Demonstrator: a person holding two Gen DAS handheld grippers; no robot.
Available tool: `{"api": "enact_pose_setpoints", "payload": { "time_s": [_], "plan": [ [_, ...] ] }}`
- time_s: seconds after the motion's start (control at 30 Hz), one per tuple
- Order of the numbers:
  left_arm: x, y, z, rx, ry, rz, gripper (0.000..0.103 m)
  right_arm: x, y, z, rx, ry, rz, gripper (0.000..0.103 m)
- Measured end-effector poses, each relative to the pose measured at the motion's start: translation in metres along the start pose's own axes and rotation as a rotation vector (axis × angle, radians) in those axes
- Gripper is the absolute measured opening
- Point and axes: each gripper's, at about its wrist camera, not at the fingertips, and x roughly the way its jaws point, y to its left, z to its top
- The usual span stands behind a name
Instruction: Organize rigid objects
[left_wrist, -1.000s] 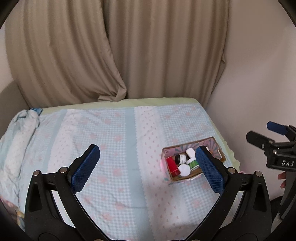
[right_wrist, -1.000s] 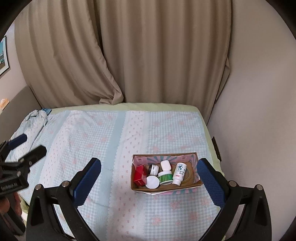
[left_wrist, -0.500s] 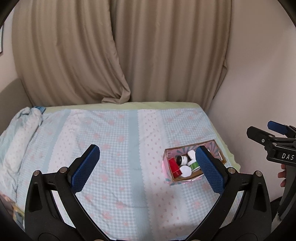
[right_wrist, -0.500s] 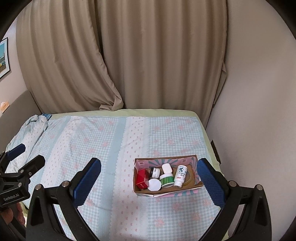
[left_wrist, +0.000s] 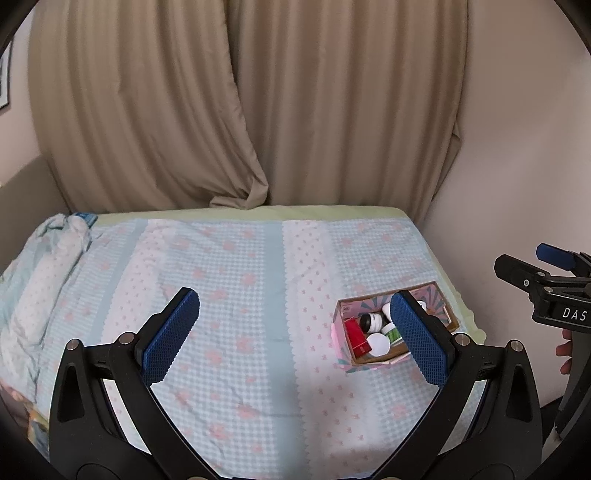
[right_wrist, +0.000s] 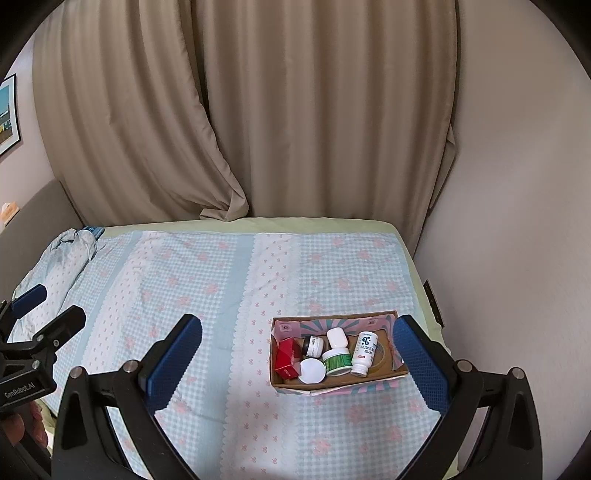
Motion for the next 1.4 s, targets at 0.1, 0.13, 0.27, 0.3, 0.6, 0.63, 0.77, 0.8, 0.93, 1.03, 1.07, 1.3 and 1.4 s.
{"api": "enact_pose_setpoints", "payload": {
  "time_s": [0.1, 0.13, 0.27, 0.3, 0.6, 0.63, 0.77, 0.8, 0.93, 1.03, 1.07, 1.3, 1.4],
  "plan": [
    [-0.0007, -0.0001, -0.0003, 0.001, -0.001, 0.003, 0.103, 0.0009, 0.0008, 0.0002, -0.001, 0.000, 0.002, 0.103],
    [-0.0006, 0.0005, -0.0005, 0.002, -0.001, 0.005, 0.103, 0.0009, 0.0008, 0.0001, -0.001, 0.000, 0.003, 0.103],
    [0.0000, 0.0016, -0.0008, 0.003, -0.003, 0.006, 0.103, 0.0012, 0.0016, 0.0004, 0.000, 0.000, 0.005, 0.103],
    [-0.0001, 0.0025, -0.0009, 0.003, -0.002, 0.005, 0.103, 0.0012, 0.0016, 0.0006, 0.001, -0.001, 0.005, 0.103],
    [0.0010, 0.0023, -0.0016, 0.008, -0.003, 0.009, 0.103, 0.0025, 0.0001, 0.0005, -0.003, -0.001, 0.010, 0.103],
    [0.0018, 0.0027, -0.0017, 0.011, -0.003, 0.009, 0.103, 0.0028, 0.0007, 0.0008, -0.003, -0.001, 0.010, 0.103],
    [0.0020, 0.0033, -0.0019, 0.018, -0.007, 0.007, 0.103, 0.0039, 0.0010, 0.0015, -0.004, -0.004, 0.012, 0.103],
    [0.0011, 0.0030, -0.0020, 0.018, -0.008, 0.007, 0.103, 0.0039, 0.0012, 0.0015, -0.003, -0.004, 0.012, 0.103],
    [0.0007, 0.0031, -0.0012, 0.027, -0.011, 0.002, 0.103, 0.0050, 0.0023, 0.0028, 0.001, -0.004, 0.011, 0.103],
    [0.0006, 0.0019, -0.0006, 0.037, -0.013, 0.004, 0.103, 0.0048, 0.0022, 0.0032, 0.002, -0.005, 0.014, 0.103],
    [0.0009, 0.0018, 0.0000, 0.040, -0.013, 0.005, 0.103, 0.0050, 0.0023, 0.0037, 0.002, -0.006, 0.013, 0.103],
    [-0.0015, 0.0018, 0.0019, 0.040, -0.020, -0.007, 0.103, 0.0050, 0.0029, 0.0031, 0.005, -0.012, 0.006, 0.103],
    [-0.0025, 0.0018, 0.0030, 0.046, -0.026, -0.006, 0.103, 0.0049, 0.0031, 0.0029, 0.006, -0.012, 0.006, 0.103]
  ]
}}
